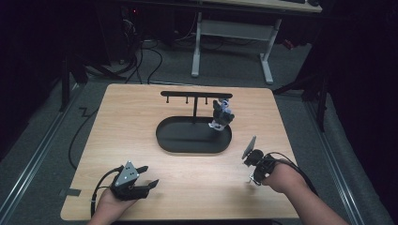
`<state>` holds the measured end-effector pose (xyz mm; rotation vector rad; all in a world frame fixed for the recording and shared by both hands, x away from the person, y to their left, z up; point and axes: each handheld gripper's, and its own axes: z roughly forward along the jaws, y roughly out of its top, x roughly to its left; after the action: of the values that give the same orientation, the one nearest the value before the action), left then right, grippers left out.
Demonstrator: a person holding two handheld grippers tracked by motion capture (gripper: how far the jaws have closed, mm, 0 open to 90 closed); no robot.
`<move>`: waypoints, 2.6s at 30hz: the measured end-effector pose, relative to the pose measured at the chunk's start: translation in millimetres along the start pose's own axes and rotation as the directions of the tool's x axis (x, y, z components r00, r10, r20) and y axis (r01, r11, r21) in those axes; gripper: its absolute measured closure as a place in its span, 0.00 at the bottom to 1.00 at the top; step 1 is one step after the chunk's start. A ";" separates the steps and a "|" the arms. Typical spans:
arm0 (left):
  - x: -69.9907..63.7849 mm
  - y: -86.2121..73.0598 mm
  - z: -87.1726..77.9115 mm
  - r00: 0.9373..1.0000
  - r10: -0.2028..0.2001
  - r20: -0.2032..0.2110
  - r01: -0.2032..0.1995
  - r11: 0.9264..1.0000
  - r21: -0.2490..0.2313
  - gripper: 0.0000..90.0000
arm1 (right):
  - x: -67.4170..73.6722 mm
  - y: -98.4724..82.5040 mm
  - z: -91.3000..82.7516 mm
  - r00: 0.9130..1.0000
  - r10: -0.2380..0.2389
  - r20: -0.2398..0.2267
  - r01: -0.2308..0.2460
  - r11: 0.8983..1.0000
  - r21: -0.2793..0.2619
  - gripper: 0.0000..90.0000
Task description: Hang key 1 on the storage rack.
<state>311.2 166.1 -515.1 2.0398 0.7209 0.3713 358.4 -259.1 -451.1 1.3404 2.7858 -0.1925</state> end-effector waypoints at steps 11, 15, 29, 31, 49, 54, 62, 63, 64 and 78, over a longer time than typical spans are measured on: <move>2.0 -0.6 -2.6 1.000 -0.008 -0.004 0.008 1.000 -0.014 0.39 | -7.4 35.1 -49.2 0.998 0.015 -0.066 -0.025 0.989 -0.145 0.94; 2.5 -0.7 -3.6 1.000 -0.012 -0.004 0.012 1.000 -0.018 0.39 | -9.3 46.4 -68.4 0.997 0.013 -0.073 -0.026 0.983 -0.181 0.94; 3.1 -0.9 -3.6 1.000 -0.013 -0.001 0.013 1.000 -0.017 0.39 | -11.5 81.6 -105.2 0.997 0.015 -0.074 -0.032 0.970 -0.239 0.94; 3.3 -1.2 -3.6 1.000 -0.014 -0.001 0.014 1.000 -0.017 0.39 | -12.5 88.2 -107.8 0.998 0.002 -0.069 -0.019 0.969 -0.246 0.94; 4.4 -2.2 -3.8 1.000 -0.015 0.003 0.015 1.000 -0.015 0.39 | -17.4 148.9 -135.4 0.999 0.013 -0.047 -0.027 0.949 -0.313 0.94; 4.0 -2.5 -3.7 1.000 -0.015 0.003 0.015 1.000 -0.017 0.39 | -21.8 159.8 -140.6 0.998 0.040 -0.038 -0.051 0.944 -0.327 0.94; 3.7 -2.4 -4.7 1.000 -0.013 0.003 0.013 1.000 -0.022 0.39 | -24.5 173.3 -151.7 0.996 0.088 -0.021 -0.090 0.932 -0.351 0.94; 3.8 -2.5 -4.8 1.000 -0.015 0.002 0.015 1.000 -0.023 0.39 | -25.2 175.4 -153.1 0.996 0.087 -0.019 -0.088 0.928 -0.362 0.94; 4.0 -2.5 -4.9 1.000 -0.016 0.002 0.016 1.000 -0.023 0.39 | -24.5 176.8 -154.2 0.994 0.106 -0.022 -0.107 0.925 -0.366 0.94; 5.0 -2.9 -5.7 1.000 -0.018 0.003 0.018 0.999 -0.026 0.39 | -22.0 192.1 -157.5 0.988 0.154 -0.012 -0.146 0.906 -0.396 0.94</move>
<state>311.2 174.2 -514.6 2.0074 0.7293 0.3657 524.3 -136.8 -310.7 1.4191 2.5004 0.3464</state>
